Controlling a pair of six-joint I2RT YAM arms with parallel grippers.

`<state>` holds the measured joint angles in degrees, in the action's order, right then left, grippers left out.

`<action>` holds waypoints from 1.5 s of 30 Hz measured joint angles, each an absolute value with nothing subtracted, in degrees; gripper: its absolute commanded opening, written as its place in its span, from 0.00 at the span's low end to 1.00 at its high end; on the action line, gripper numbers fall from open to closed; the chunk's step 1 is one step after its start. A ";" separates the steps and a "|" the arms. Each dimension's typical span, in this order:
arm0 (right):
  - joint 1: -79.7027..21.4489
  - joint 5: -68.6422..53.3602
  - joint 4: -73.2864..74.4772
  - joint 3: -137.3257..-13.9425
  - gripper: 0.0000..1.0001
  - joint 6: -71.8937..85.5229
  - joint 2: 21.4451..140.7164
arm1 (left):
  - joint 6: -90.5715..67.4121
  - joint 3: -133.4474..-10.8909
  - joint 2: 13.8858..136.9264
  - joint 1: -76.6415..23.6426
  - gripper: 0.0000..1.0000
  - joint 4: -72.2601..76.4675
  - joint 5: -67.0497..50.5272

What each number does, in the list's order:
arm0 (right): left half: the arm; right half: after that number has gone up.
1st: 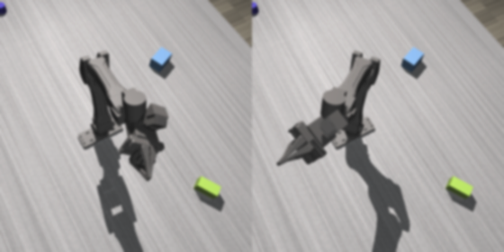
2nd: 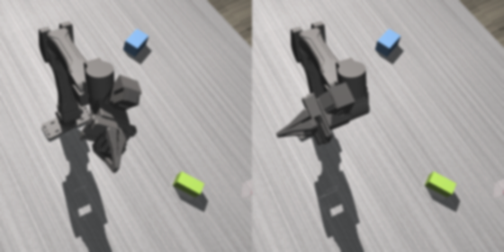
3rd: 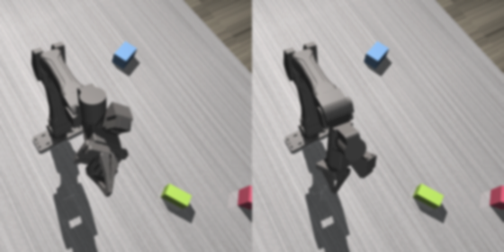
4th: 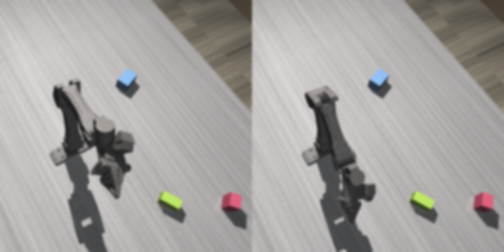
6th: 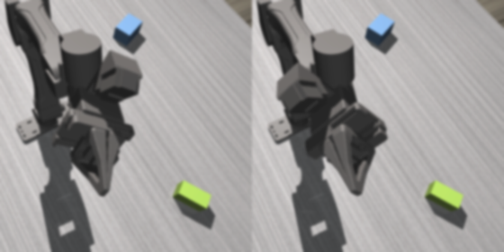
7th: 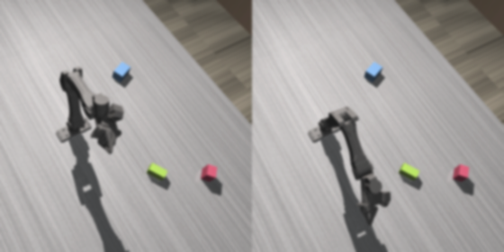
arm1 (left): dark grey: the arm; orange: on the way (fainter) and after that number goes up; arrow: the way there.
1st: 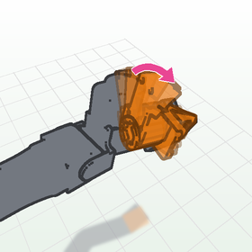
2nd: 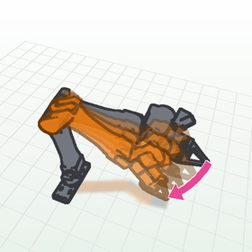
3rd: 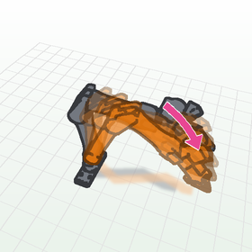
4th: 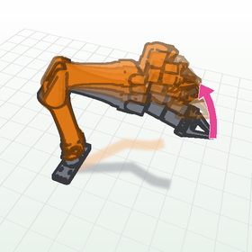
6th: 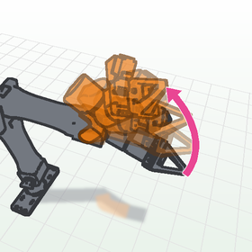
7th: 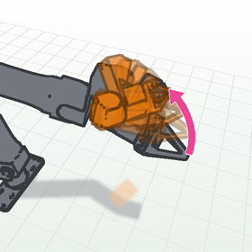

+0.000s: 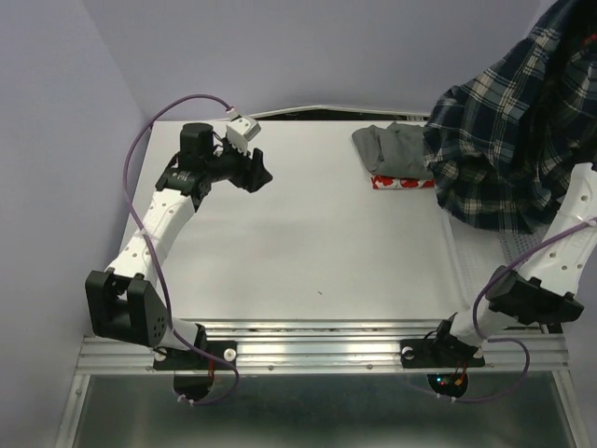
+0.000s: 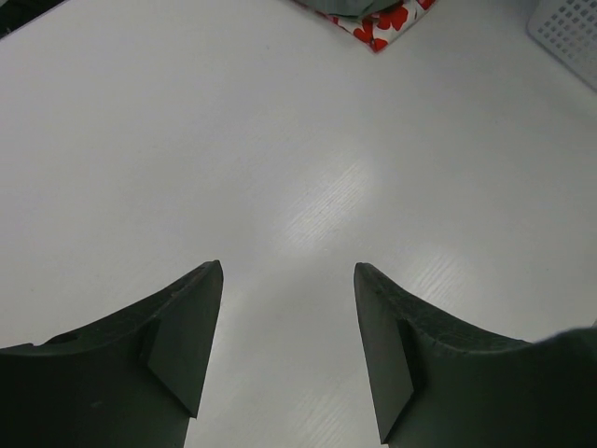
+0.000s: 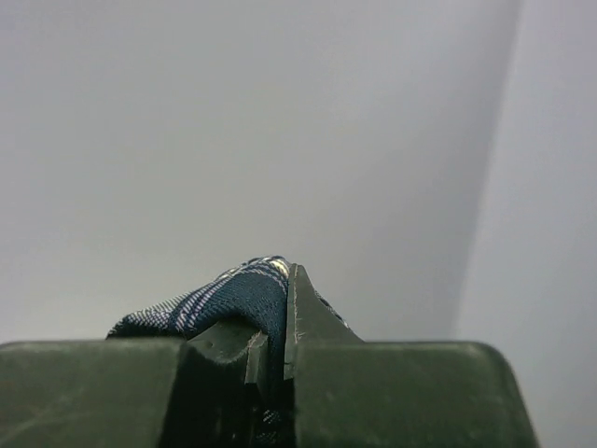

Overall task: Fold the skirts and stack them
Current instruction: Move the skirt to the center of the board

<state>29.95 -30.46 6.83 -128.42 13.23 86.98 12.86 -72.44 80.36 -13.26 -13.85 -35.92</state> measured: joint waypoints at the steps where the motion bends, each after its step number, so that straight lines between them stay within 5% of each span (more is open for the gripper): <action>1: 29.43 -31.16 3.49 -129.25 0.01 16.99 88.18 | 12.40 -72.49 80.42 -12.84 0.70 -13.69 -36.27; 5: 19.31 -30.41 -9.50 -133.86 0.01 26.65 96.71 | 10.24 -72.88 80.49 -10.07 0.70 -12.60 -37.52; 14: -11.38 -27.57 -11.11 -126.54 0.01 22.09 105.89 | 7.14 -73.32 79.66 -3.84 0.70 -10.39 -39.62; 22: -31.70 -26.00 -14.74 -104.22 0.01 9.28 106.30 | 10.26 -73.32 73.21 1.58 0.70 -13.98 -40.05; 25: -36.29 -27.07 -14.79 -97.34 0.10 5.32 107.57 | 11.60 -72.95 71.68 3.73 0.70 -15.46 -40.05; 30: -41.54 -30.37 -14.00 -94.67 0.67 0.82 114.65 | 13.78 -70.78 70.26 7.33 0.70 -19.09 -40.14; 32: -42.13 -31.05 -12.27 -95.66 0.78 -0.19 116.60 | 14.76 -70.26 70.28 8.23 0.70 -20.91 -40.14; 41: -42.83 -21.47 0.49 -113.32 0.89 -12.27 124.18 | 30.92 -70.22 70.39 9.34 0.71 -35.00 -40.01; 45: -41.91 -13.87 6.07 -113.54 0.81 -18.39 124.40 | 40.88 -69.89 70.41 5.26 0.71 -41.76 -36.71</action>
